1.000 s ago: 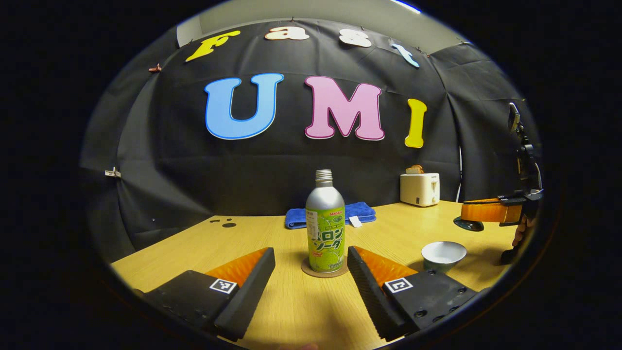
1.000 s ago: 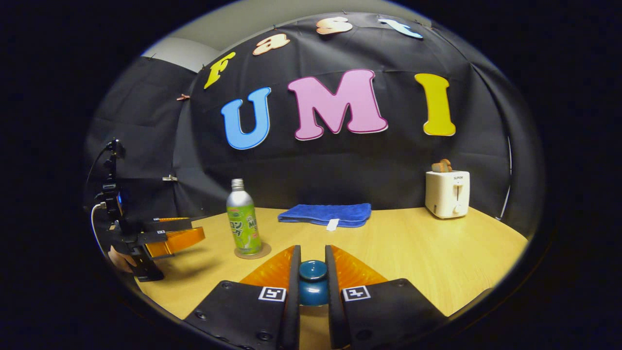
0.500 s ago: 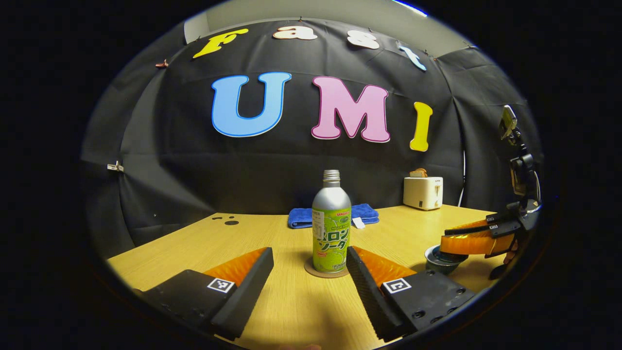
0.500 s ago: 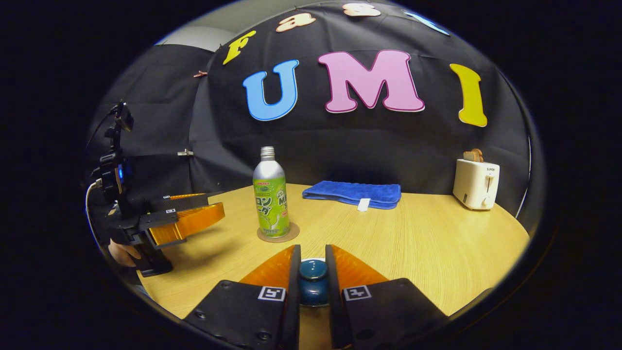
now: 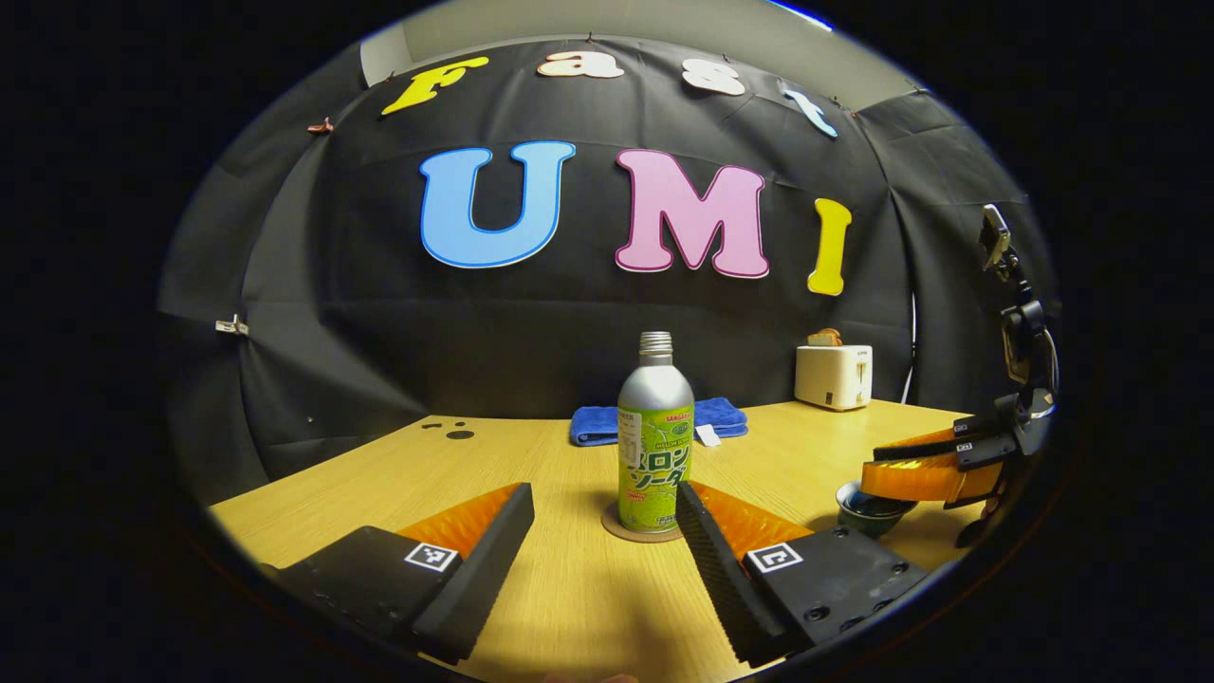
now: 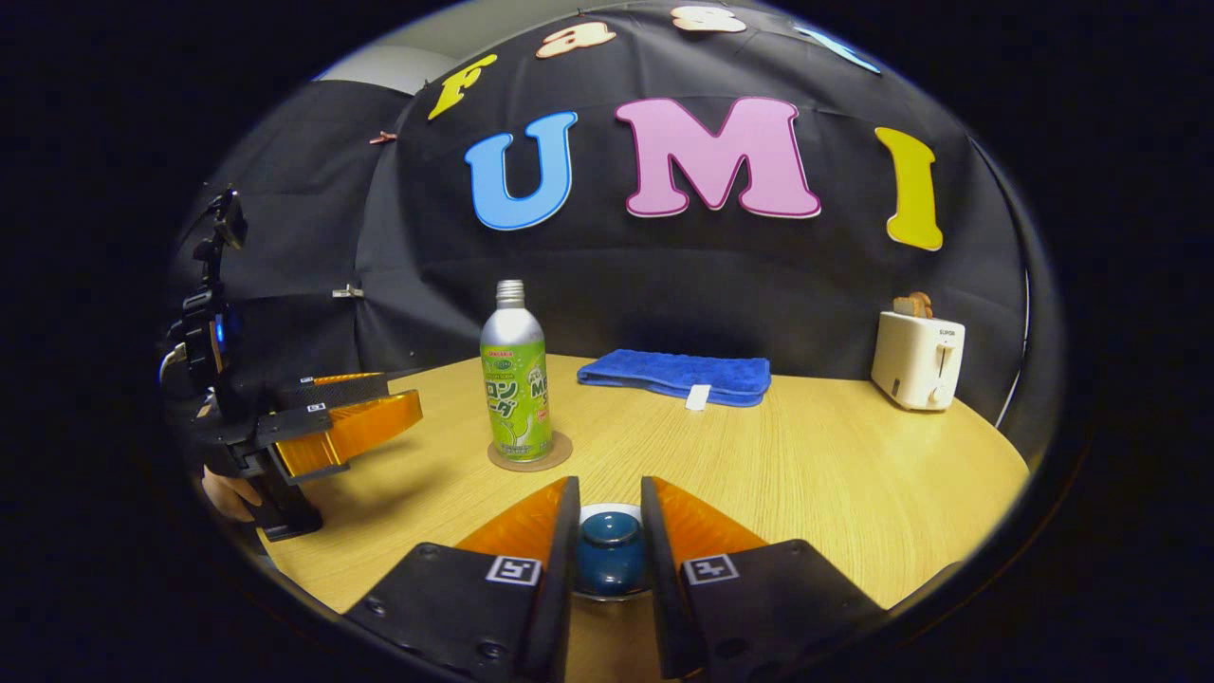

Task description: Open the teacup lid with one hand, grasp the water bottle and pour water into the teacup with the other hand; after pouring, place the water bottle on the coaster and then close the teacup lid.

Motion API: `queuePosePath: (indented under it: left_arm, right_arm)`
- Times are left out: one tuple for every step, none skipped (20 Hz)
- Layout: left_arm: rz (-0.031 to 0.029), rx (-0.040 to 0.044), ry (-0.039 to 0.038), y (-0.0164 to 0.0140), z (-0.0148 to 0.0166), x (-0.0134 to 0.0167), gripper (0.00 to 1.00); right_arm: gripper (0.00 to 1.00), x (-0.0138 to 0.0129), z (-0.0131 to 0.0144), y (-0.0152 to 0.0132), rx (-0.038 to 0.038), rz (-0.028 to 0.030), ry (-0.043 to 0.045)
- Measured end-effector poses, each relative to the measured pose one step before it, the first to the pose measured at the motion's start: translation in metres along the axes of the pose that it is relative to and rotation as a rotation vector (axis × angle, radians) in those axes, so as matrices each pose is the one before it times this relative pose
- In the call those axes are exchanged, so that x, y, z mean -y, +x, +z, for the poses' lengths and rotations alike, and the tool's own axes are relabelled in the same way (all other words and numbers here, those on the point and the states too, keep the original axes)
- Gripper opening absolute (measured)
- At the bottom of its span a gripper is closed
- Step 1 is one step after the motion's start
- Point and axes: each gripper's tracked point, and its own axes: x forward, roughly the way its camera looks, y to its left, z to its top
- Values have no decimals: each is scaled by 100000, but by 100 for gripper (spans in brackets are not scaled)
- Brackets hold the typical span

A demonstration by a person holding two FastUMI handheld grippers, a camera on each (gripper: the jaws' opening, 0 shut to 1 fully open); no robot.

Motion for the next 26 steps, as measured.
queuePosePath:
  left_arm:
    - [725, -12, -13, -177, 27, -44, 95]
    - [563, 0, 1, -203, -12, 90, 95]
    - [312, 19, 25, -123, 48, 104, 95]
    - [145, 0, 10, -97, -46, 176, 95]
    - [146, -13, -1, -147, 46, 143, 95]
    - [269, 6, -16, -98, 13, 85, 95]
    - [689, -42, -8, -96, 25, -43, 95]
    - [713, -13, -17, -49, -108, -30, 95]
    - [432, -50, -41, -90, 95, 87, 95]
    - [597, 4, 19, -20, -7, 9, 95]
    - [827, -53, -17, -56, -11, -72, 95]
    - [840, -4, 6, -25, -33, -40, 95]
    - [444, -8, -32, 31, -14, 9, 95]
    - [321, -16, 19, -22, 32, 98, 95]
    - [327, -17, 4, 3, 57, -71, 95]
    - [69, 1, -22, 2, -35, 36, 95]
    - [14, -8, 1, -27, 30, 51, 95]
    - [-22, 15, 25, 26, -34, -59, 95]
    - [-9, -1, -21, -19, 15, 20, 95]
    - [5, 33, 19, 23, 25, -19, 95]
    - [-7, -20, 16, -32, -18, -17, 95]
    - [-14, 23, 2, 61, -12, 17, 95]
    - [-14, -1, -6, -60, 11, -48, 95]
    - [-16, -3, 9, 62, -2, 40, 95]
    - [-3, 10, -8, -15, 6, -23, 95]
    - [18, -9, 5, -1, 7, 50, 95]
  right_arm:
    - [46, 196, 384, -270, 2507, -781, 341]
    - [59, 179, 330, -187, 2438, -868, 613]
    - [60, 184, 240, -181, 1886, -1021, 593]
    - [70, 211, 166, -124, 1673, -850, 363]
    - [80, -15, 211, -116, 1187, -565, 2]
    - [89, 28, 211, -123, 1366, -337, -361]
    - [93, -6, 266, -284, 1853, -547, -618]
    - [97, 86, 320, -136, 2095, -572, -275]
    - [98, 288, -6, 25, 167, -1172, 234]
    - [97, 126, -53, -265, 184, -589, 34]
    - [97, 22, -47, 227, -172, -887, -262]
    - [97, 155, -99, 88, 75, -467, 219]
    - [98, 227, 132, -81, 67, -1181, -283]
    - [98, 326, 20, -55, 91, -1401, 103]
    - [98, 434, -4, -77, 42, -1884, -81]
    - [98, 438, -5, -55, 89, -1853, -151]
    - [98, 321, 53, -104, 75, -1448, 51]
    - [98, 300, -30, 12, 9, -823, -22]
    - [98, 32, 88, -106, -18, -260, 10]
    - [98, 59, -42, 21, 5, -187, 10]
    - [98, 27, 1, 10, -35, -45, -74]
    - [98, 36, -29, -3, 35, -47, 50]
    - [98, -25, 10, -29, -38, 27, -58]
    - [97, -28, 53, 51, 26, -36, 52]
    - [97, 25, -33, -39, -42, 18, -37]
    - [97, 38, -13, 29, 58, -24, 20]
